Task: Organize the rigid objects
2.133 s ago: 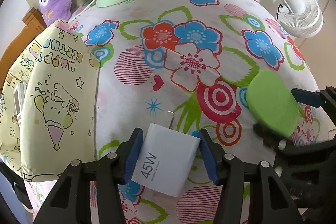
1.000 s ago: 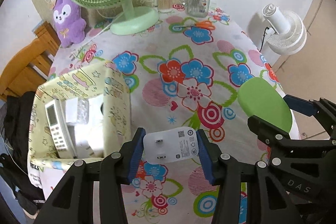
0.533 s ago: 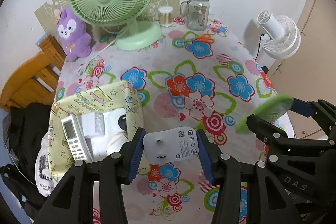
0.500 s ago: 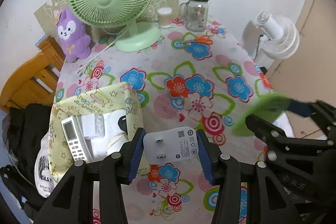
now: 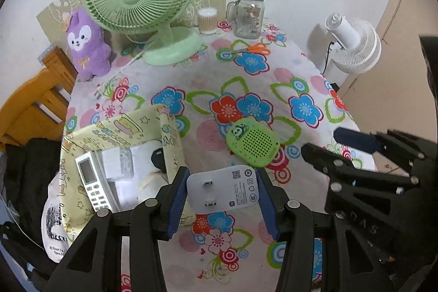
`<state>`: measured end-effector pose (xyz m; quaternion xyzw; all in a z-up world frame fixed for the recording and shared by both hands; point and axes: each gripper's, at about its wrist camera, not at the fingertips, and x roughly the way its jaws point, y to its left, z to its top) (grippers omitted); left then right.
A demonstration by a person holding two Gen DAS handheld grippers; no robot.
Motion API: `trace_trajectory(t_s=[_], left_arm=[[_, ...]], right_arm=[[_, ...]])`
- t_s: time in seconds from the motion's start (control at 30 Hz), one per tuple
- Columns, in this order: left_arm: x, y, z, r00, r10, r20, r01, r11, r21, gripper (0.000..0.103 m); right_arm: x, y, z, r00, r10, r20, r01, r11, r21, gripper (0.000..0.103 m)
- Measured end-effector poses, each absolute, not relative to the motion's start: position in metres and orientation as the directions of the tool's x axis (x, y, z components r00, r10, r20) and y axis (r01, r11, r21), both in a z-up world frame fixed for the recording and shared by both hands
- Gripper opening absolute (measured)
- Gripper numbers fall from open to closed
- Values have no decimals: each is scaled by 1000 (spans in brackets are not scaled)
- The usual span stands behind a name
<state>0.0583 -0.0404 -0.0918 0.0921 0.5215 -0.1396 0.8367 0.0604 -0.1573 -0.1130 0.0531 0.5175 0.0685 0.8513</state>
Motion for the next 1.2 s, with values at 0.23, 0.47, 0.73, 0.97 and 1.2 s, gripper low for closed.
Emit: trace_trajectory(t_s=[0.23,0.47,0.73,0.97,1.2], left_arm=[[64,-48,-113,396,-123,-910,286,958,-5,50],[74,-51,-147,371,-75,-926,204,979,2,50],[75,-63,-174,374,12,-927,170,982,82,50],[70,-68,-180,423,91,-901,147,975,168,50],[67,-74,-186,442,163,-882,135,960,246,53]], right_arm=[[81,-159,-134,411,176,-895,-151,981,123,55],[108,-161,-167,360,196,-912,-239,964,114,70],[130,-137,-198,298,225,-928,-362,926,108,81],[143,-130,-225,257,216,-942,-367,923,112,82],[145,-129,-237,241,236,-941,-379,916,132,83]])
